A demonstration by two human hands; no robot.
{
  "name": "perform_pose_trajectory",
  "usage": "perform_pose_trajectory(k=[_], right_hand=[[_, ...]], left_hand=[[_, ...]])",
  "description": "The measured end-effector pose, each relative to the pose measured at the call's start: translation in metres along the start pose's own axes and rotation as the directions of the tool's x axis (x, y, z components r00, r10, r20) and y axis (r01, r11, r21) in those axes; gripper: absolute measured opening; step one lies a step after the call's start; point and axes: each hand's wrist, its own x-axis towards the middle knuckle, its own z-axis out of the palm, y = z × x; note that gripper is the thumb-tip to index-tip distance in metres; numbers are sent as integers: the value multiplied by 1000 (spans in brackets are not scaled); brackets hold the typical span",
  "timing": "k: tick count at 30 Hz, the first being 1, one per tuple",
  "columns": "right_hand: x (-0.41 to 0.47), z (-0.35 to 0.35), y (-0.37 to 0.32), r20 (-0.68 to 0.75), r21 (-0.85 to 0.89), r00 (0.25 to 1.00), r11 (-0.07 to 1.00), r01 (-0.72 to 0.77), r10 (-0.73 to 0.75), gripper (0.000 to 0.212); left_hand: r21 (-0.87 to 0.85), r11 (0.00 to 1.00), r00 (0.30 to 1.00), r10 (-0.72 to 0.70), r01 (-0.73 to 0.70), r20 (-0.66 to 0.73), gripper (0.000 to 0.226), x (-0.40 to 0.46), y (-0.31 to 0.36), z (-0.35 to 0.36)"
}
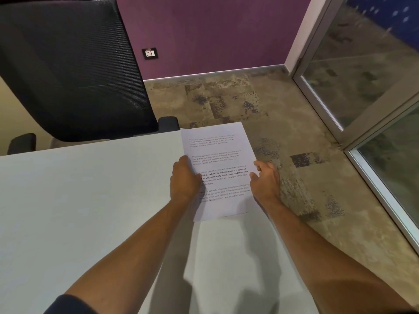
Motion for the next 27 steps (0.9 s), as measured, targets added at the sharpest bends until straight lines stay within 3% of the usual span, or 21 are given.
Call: perform_pose_trajectory(k=[7, 16, 22, 27], right_hand=[[3, -1, 1, -32, -86, 998, 995, 59, -62, 37], [4, -4, 3, -8, -181, 991, 975, 132, -136, 28], [-21, -9, -12, -156, -82, 980, 991, 108, -119, 27], [-76, -1, -30, -99, 62, 985, 987, 149, -142, 25]], left_hand=[[178, 984, 1000, -1, 4, -12, 20, -2, 7, 4], [264, 964, 1000, 6, -14, 29, 21, -8, 7, 2], [175, 985, 999, 16, -8, -41, 41, -24, -3, -18], [158, 986, 998, 52, -44, -48, 38, -61, -19, -41]])
